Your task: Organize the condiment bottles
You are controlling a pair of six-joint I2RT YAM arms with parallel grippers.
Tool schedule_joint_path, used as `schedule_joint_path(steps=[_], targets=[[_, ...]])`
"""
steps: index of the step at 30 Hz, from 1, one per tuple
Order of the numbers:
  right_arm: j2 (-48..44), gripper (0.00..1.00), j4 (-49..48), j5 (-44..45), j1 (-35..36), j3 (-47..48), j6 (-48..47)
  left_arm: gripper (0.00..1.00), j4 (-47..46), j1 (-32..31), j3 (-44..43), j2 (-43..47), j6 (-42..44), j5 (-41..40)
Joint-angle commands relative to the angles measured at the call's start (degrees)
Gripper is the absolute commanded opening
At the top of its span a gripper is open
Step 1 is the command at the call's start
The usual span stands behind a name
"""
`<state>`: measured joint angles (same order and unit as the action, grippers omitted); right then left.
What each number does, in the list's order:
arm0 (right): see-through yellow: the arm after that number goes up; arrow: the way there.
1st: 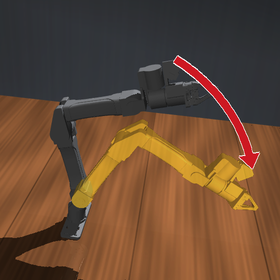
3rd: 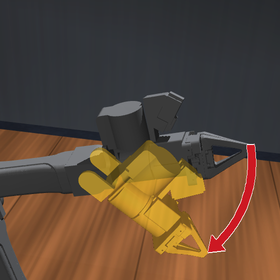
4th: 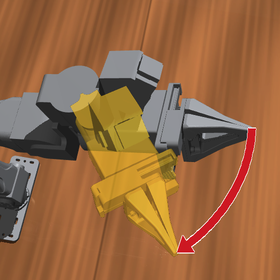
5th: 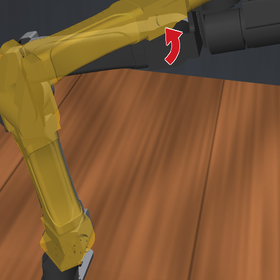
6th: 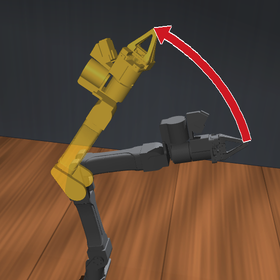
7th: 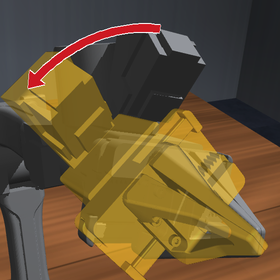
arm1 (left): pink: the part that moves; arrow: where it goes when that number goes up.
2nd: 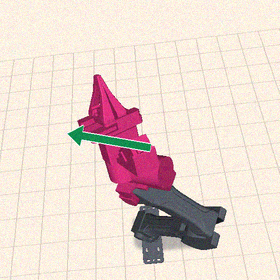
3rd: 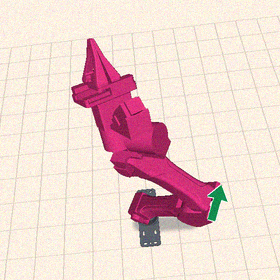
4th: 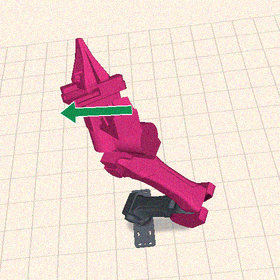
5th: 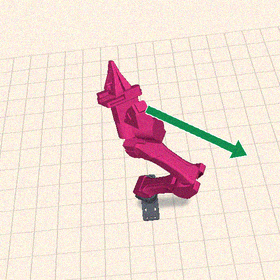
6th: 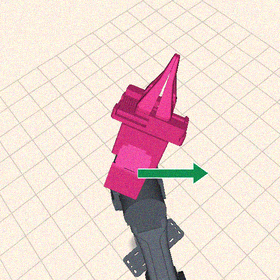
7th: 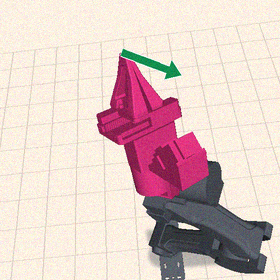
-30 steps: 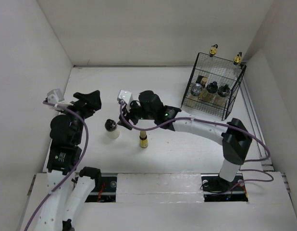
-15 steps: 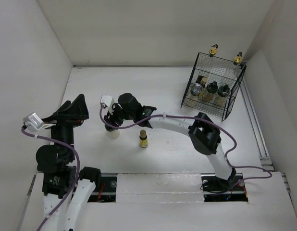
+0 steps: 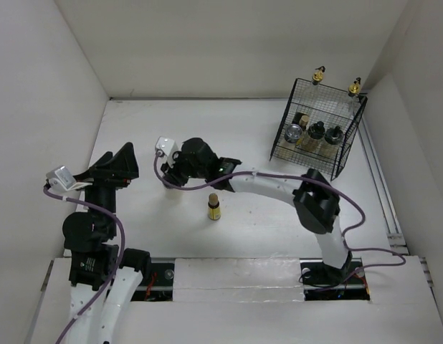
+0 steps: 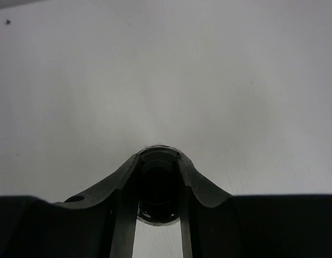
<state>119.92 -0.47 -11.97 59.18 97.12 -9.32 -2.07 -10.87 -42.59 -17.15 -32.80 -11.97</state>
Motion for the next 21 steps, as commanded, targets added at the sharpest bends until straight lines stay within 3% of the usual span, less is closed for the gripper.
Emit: schedule_joint_path(steps=[1,7,12,18,21], targets=[[-18.0,0.08,-12.3,3.0,-3.8,-2.1,1.2,0.88,-4.1,-0.3,0.5,-0.6,0.5,1.2],[-38.9,0.07,-14.6,10.8,-14.1,-19.0,3.1,0.88,-5.8,-0.3,1.1,-3.9,0.5,7.1],[-58.4,0.05,-7.2,21.5,-22.8,-30.1,6.3,0.9,-4.5,-0.3,-2.0,-13.9,0.5,18.2],[-69.2,0.04,4.2,24.6,-38.5,-36.8,10.4,0.92,-4.8,-0.3,-3.2,-21.2,1.0,23.9],[-69.2,0.03,5.0,20.6,-45.5,-38.9,10.9,0.93,-5.4,-0.3,-2.6,-21.2,0.5,24.4]])
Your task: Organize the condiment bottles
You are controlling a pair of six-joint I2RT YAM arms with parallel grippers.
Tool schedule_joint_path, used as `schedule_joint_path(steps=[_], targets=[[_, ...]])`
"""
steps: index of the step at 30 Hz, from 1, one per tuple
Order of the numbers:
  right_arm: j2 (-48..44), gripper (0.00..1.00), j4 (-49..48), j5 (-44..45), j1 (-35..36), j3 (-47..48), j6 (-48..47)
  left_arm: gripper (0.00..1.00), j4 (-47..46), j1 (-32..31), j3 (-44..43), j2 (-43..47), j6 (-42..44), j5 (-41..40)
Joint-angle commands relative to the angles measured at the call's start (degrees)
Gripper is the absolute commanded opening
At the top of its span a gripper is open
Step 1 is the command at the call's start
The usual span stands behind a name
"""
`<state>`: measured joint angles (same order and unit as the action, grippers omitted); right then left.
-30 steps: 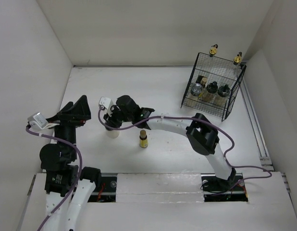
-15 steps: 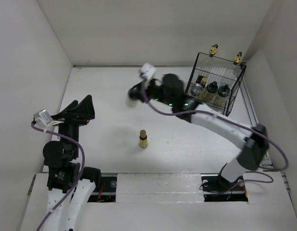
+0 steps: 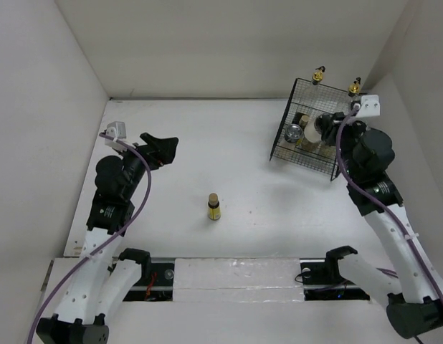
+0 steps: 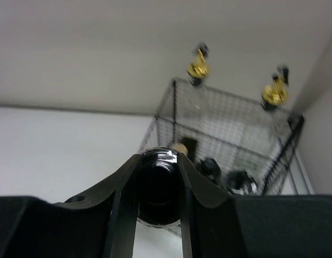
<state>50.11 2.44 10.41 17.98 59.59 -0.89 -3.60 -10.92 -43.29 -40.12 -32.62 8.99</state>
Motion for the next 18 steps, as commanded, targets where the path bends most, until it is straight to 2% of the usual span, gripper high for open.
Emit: schedule_joint_path(steps=[1,6,18], targets=[[1.4,0.02,2.1,-2.7,-5.7,-1.4,3.2,0.94,-3.9,-0.2,-1.9,1.8,0.3,3.5],[5.4,0.0,1.0,-5.4,-11.6,-1.4,3.2,0.99,-3.9,-0.2,-1.9,0.0,0.3,4.8],[18.2,0.0,-7.2,-5.9,-13.0,0.7,5.0,0.99,-2.1,-0.2,-2.5,-0.8,0.8,4.8]])
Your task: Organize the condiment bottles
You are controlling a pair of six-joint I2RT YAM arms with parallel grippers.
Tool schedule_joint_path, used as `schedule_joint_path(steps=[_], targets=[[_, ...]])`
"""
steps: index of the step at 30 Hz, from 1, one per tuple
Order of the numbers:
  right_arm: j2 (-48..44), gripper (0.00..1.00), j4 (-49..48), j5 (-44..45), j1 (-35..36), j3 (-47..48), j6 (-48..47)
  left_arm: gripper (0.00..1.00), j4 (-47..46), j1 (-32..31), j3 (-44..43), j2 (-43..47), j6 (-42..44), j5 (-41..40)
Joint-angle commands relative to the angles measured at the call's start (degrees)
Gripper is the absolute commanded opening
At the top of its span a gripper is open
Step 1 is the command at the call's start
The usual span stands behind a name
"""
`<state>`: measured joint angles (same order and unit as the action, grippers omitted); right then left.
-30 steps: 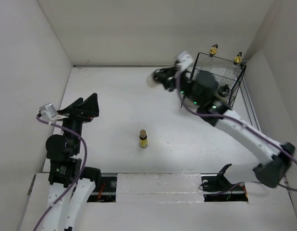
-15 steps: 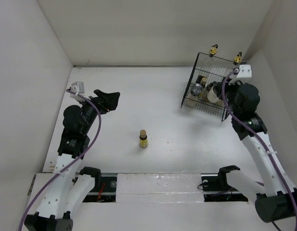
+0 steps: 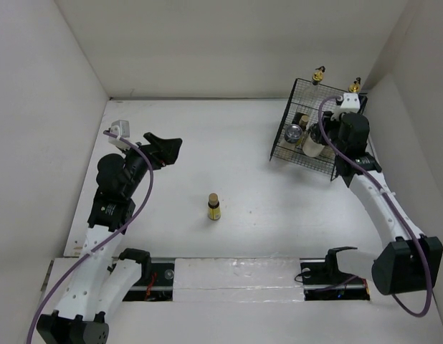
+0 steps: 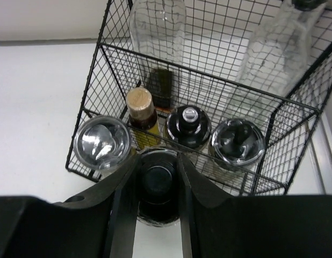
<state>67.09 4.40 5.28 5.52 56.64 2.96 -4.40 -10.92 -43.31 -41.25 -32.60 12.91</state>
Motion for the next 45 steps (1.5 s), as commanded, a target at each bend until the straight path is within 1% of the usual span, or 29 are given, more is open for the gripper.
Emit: schedule_joint_path(steps=[1,2,6,12,17,20,23,24,26,27,28,29,31,32,34,35,36,38,39,40,41,42,43,44,45], targets=[[1.8,0.0,-9.2,-0.3,-0.5,3.7,1.2,0.99,-1.3,-0.2,-2.5,0.4,0.8,0.3],[1.8,0.0,-9.2,0.3,-0.5,3.7,1.2,0.99,-0.8,-0.2,-3.0,0.4,0.8,0.3],[4.4,0.0,-14.2,1.0,-0.5,1.6,1.2,0.99,-1.3,-0.2,-3.0,0.4,1.3,0.3],[6.9,0.0,-15.2,4.7,-0.5,1.1,1.7,0.99,-1.3,-0.2,-3.0,0.4,1.3,0.4],[9.4,0.0,-14.4,3.5,-1.0,1.1,1.7,0.99,-1.4,-0.2,-3.0,0.4,1.3,0.9],[10.7,0.0,-14.4,4.0,-1.0,-1.4,2.6,0.99,-0.7,-0.2,-3.0,0.4,1.3,0.0],[12.4,0.07,-14.4,3.5,-1.0,-2.0,2.6,0.99,-1.2,-0.2,-3.0,0.4,1.3,0.7],[12.4,0.1,-14.4,3.5,-1.0,-2.0,3.1,0.99,-1.2,-0.2,-3.0,0.4,1.3,0.7],[12.4,0.19,-14.4,3.5,-1.0,-2.0,3.1,0.99,-1.2,-0.2,-3.0,0.4,1.3,0.7],[12.4,0.26,-13.9,3.5,-1.0,-2.0,3.1,0.99,-1.2,-0.2,-3.0,0.4,1.3,0.7],[11.6,0.44,-13.0,3.5,-1.0,-1.3,3.1,0.99,-1.2,-0.2,-3.0,0.4,1.3,0.7],[10.5,0.51,-12.2,4.2,-1.0,-1.3,3.1,0.99,-1.2,-0.2,-3.0,0.4,1.3,0.0],[7.3,0.61,-9.9,4.2,-1.0,-0.1,3.1,0.99,-0.4,-0.2,-3.0,0.9,1.3,-0.9],[5.8,0.72,-9.9,4.2,-1.0,-0.1,3.1,0.99,-0.4,-0.2,-3.5,0.4,1.3,-0.9],[2.5,0.8,-9.2,4.2,0.4,-0.1,2.5,0.99,0.1,-0.2,-3.5,0.4,1.3,-0.9],[-0.7,0.82,-8.5,3.6,1.0,-0.1,1.7,0.99,0.1,-0.2,-3.0,0.9,1.3,-0.9],[-2.3,0.82,-8.5,2.7,1.8,-0.1,1.2,0.99,0.1,-0.2,-3.0,0.9,1.3,-1.4],[-4.8,0.77,-8.5,-2.5,5.5,-0.8,-0.1,0.99,0.1,-0.2,-3.5,0.1,1.3,-1.4],[-6.3,0.54,-8.5,-5.1,7.1,-2.0,-1.3,0.99,0.1,-0.2,-3.5,0.1,1.3,-0.9],[-6.9,0.35,-8.5,-10.6,8.9,-2.8,-1.8,0.99,0.1,-0.2,-3.5,0.1,1.3,-0.9],[-6.9,0.18,-8.5,-13.2,13.2,-3.6,-1.8,0.99,0.1,-0.2,-3.5,0.1,1.3,-0.9],[-7.4,0.07,-8.5,-15.4,15.6,-5.6,-2.3,0.99,0.1,-0.2,-3.5,0.1,1.3,-0.9],[-7.4,0.0,-8.5,-17.2,18.2,-6.7,-2.3,0.99,0.1,-0.2,-3.5,0.1,1.3,-1.6],[-8.0,0.0,-9.7,-19.8,24.1,-8.0,-3.0,0.99,0.1,-0.2,-3.5,0.1,1.3,-1.6],[-8.0,0.01,-11.0,-19.8,27.3,-10.2,-3.5,0.99,0.1,-0.2,-3.5,0.1,1.3,-1.6]])
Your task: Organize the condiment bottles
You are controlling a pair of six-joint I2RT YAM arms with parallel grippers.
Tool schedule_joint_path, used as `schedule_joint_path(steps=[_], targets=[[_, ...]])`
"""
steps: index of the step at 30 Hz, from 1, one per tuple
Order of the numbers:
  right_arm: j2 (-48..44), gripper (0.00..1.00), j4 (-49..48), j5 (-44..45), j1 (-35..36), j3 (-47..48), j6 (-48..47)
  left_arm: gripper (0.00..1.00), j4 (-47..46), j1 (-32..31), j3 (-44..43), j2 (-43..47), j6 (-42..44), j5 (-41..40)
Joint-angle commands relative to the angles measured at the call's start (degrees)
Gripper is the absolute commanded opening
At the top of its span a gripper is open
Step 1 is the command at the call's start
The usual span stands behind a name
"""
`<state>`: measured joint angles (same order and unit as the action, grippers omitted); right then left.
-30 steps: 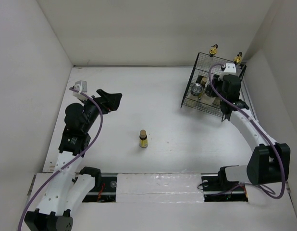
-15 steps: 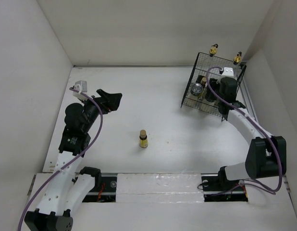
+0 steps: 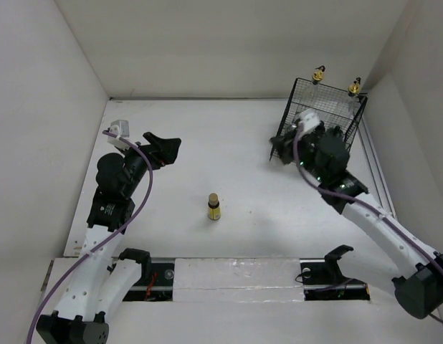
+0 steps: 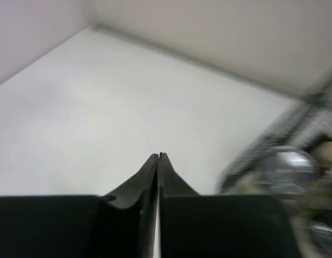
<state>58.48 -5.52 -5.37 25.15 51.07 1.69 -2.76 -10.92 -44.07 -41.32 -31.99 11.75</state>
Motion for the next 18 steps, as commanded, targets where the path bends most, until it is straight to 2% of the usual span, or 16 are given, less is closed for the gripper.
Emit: schedule_joint_path(steps=[1,3,4,6,12,18], targets=[[0.1,0.17,-1.1,-9.1,10.8,-5.4,-3.4,0.99,-1.5,-0.2,-2.8,0.2,0.7,0.2],[0.1,0.44,-1.8,-7.1,19.4,-6.1,-5.9,0.99,-1.5,-0.2,-2.8,0.2,0.7,-0.3],[0.1,0.68,-1.8,-5.4,21.8,-6.7,-7.7,0.99,-1.5,-0.2,-2.8,0.2,0.7,-0.3],[2.0,0.87,-1.8,-4.0,26.4,-6.7,-10.0,0.99,-2.2,-0.2,-3.3,0.2,0.7,0.4],[13.0,0.93,-5.3,-5.9,30.8,-2.5,-10.0,0.99,-2.3,-0.2,-3.1,-0.4,0.1,0.9],[23.4,0.93,-8.5,-4.7,31.5,2.7,-10.0,0.99,-2.2,-0.2,-3.0,0.5,0.1,-0.1]])
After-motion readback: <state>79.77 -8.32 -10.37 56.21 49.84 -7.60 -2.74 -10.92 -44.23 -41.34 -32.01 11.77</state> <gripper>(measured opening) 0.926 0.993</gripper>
